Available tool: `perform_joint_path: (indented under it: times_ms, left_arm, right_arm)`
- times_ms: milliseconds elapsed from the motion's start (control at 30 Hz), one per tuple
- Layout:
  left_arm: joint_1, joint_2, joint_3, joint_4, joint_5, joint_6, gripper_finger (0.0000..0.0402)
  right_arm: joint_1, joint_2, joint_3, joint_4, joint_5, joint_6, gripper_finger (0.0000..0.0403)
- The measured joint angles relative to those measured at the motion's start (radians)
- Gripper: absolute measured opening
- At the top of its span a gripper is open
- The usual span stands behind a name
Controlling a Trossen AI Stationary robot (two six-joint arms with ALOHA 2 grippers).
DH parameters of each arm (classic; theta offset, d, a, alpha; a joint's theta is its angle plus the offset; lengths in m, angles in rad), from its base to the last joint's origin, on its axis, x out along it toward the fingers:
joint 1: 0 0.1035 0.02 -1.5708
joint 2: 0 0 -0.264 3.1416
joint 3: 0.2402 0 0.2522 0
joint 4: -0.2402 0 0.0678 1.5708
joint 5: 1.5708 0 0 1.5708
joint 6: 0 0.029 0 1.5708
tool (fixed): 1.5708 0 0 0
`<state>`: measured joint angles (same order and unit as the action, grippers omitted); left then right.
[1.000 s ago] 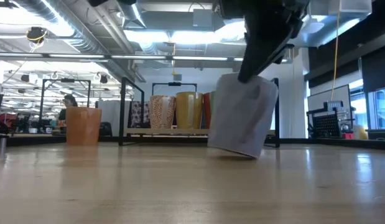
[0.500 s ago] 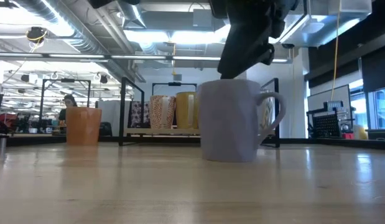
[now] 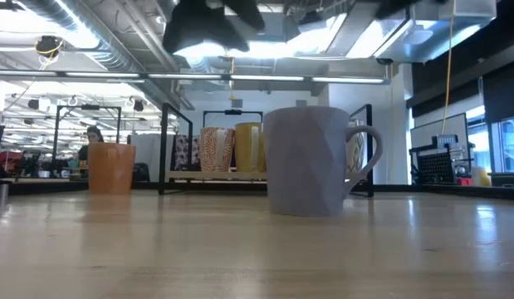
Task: Place coffee mugs
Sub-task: Put the blue mug on the shelf
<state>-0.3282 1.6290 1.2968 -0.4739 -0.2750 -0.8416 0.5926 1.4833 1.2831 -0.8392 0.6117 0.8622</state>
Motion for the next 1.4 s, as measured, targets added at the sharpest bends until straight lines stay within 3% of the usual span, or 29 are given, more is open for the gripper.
perform_joint_path:
  times_ms: [200,400,567,933,1167,1400]
  left_arm:
    - [0.077,0.051,0.000,-0.012,0.018,-0.060,0.0136]
    - [0.148,0.121,0.000,-0.011,0.097,-0.066,0.0135]
    - [0.159,0.171,0.000,0.007,0.143,-0.100,0.0135]
    - [0.156,0.186,0.000,0.022,0.102,-0.127,0.0135]
    - [0.161,0.222,0.001,0.024,0.129,-0.127,0.0135]
    - [0.164,0.239,0.001,0.036,0.133,-0.029,0.0128]
  right_arm:
    - [0.130,0.004,0.000,-0.198,0.085,0.286,0.0147]
    - [0.194,0.032,-0.001,-0.290,0.095,0.433,0.0147]
    - [0.208,0.041,-0.001,-0.296,0.087,0.453,0.0147]
    - [0.206,0.041,-0.002,-0.298,0.103,0.451,0.0147]
    - [0.206,0.041,-0.002,-0.297,0.114,0.450,0.0147]
    - [0.206,0.041,-0.002,-0.289,0.114,0.468,0.0147]
